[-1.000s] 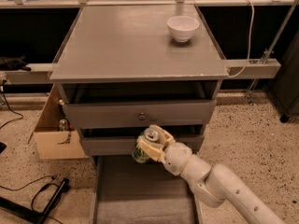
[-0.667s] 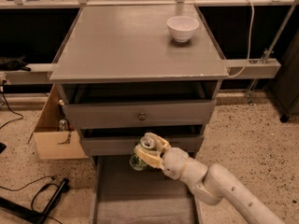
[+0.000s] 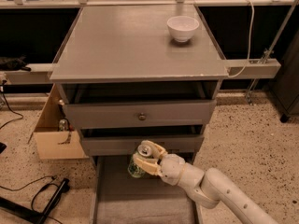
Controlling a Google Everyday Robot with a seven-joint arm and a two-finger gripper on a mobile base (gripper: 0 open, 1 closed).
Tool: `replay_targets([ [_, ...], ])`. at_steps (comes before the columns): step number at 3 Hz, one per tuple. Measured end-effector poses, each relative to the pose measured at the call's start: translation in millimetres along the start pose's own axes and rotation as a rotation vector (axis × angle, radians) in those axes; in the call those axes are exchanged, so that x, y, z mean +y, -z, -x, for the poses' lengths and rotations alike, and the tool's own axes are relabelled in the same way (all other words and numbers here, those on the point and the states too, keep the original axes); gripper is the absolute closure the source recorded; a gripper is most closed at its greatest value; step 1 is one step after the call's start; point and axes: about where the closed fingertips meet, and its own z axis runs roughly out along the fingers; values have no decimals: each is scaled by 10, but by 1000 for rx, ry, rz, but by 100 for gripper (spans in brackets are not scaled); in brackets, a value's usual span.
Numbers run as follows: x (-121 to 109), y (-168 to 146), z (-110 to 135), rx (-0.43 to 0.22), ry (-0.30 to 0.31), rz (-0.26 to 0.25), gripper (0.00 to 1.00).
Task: Place green can into bottom drawer
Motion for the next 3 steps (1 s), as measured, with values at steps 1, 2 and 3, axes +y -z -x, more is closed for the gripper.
replay_targets([
  [1, 31, -54, 7, 14, 29, 5, 100],
  [2, -112, -45, -491, 100, 88, 10, 100],
  [3, -283, 92, -1114, 217, 182, 40, 100],
])
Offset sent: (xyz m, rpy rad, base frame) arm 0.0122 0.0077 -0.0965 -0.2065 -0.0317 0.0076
